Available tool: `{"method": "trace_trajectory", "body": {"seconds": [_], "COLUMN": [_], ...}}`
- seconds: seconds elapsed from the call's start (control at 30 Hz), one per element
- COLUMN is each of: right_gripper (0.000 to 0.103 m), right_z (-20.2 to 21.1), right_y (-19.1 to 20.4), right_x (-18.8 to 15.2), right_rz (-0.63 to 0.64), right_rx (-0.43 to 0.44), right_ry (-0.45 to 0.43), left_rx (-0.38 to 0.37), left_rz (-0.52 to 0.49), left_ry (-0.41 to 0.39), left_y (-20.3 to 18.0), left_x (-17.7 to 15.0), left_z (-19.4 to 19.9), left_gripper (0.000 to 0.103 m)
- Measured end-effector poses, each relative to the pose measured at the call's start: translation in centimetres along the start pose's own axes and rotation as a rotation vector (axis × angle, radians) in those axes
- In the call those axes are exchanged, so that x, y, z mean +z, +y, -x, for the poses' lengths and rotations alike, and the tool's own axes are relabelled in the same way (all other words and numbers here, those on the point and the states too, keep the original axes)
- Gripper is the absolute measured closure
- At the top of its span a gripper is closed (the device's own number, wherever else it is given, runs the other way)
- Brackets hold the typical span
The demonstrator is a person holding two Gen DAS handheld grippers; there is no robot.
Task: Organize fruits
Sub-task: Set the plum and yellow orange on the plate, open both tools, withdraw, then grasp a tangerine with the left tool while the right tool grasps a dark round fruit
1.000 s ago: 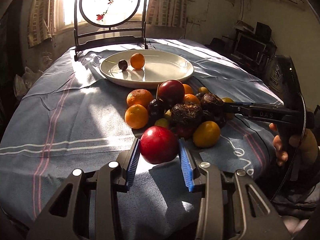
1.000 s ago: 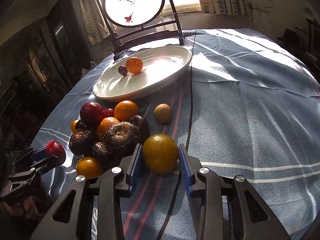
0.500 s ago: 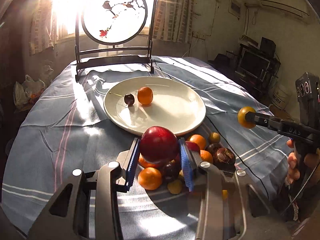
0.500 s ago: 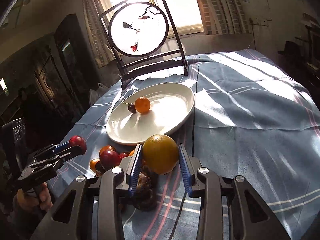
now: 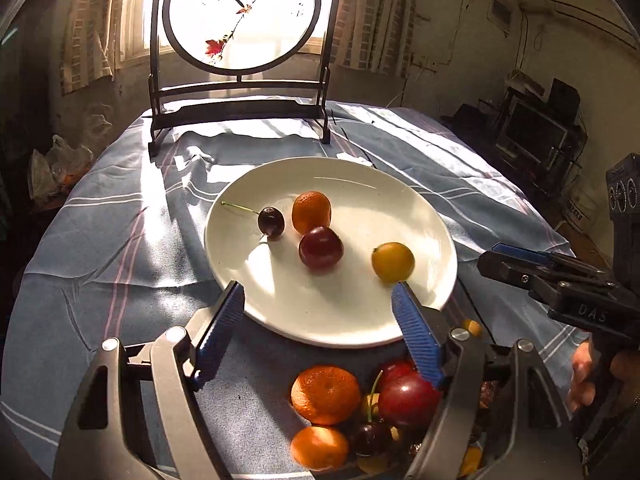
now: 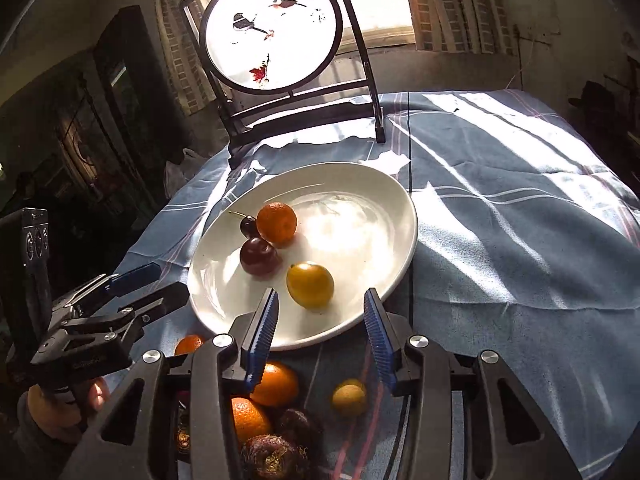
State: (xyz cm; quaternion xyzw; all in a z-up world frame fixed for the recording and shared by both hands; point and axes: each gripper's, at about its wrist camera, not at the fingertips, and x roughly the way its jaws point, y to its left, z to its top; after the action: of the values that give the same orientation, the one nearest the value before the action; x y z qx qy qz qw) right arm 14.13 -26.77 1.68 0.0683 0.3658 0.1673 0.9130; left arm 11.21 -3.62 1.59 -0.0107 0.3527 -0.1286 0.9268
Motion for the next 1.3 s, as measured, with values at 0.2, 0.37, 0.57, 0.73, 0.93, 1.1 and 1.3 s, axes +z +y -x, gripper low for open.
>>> {"method": "trace_trajectory", "body": {"seconds": [0.2, 0.37, 0.57, 0.73, 0.93, 1.1, 1.3], "right_gripper": [0.058, 0.058, 0.058, 0.058, 0.058, 0.058, 0.058], "right_z": [4.2, 5.8, 6.1, 6.2, 5.6, 4.8, 4.1], "right_y": [-1.1, -2.3, -2.1, -1.5, -1.2, 0.2, 2.0], "right_x": [-4.2, -7.6, -9.6, -10.2, -10.4, -11.3, -12.1], "right_rz": [-0.018, -0.062, -0.064, -0.044, -0.036, 0.02, 0.118], "right_rx": [0.01, 0.02, 0.027, 0.032, 0.047, 0.065, 0.05], "right_ry": [-0.033, -0.024, -0.004, 0.008, 0.035, 0.079, 0.112], "left_rx": [-0.001, 0.018, 0.049, 0.098, 0.095, 0.086, 0.064], "left_rz": [-0.05, -0.082, -0.161, -0.241, -0.274, -0.259, -0.175], "left_ry": [0.017, 0.048, 0.071, 0.102, 0.118, 0.079, 0.035], "left_y": [0.5, 0.8, -0.5, -1.5, -2.2, -2.1, -0.8], "left_x": [-4.4, -7.8, -9.0, -9.4, -8.9, -9.6, -10.2], "left_z": [3.6, 4.6, 3.5, 1.5, 0.5, 1.8, 4.6], "left_gripper": [0.029, 0.029, 0.041, 0.047, 0.06, 0.069, 0.069]}}
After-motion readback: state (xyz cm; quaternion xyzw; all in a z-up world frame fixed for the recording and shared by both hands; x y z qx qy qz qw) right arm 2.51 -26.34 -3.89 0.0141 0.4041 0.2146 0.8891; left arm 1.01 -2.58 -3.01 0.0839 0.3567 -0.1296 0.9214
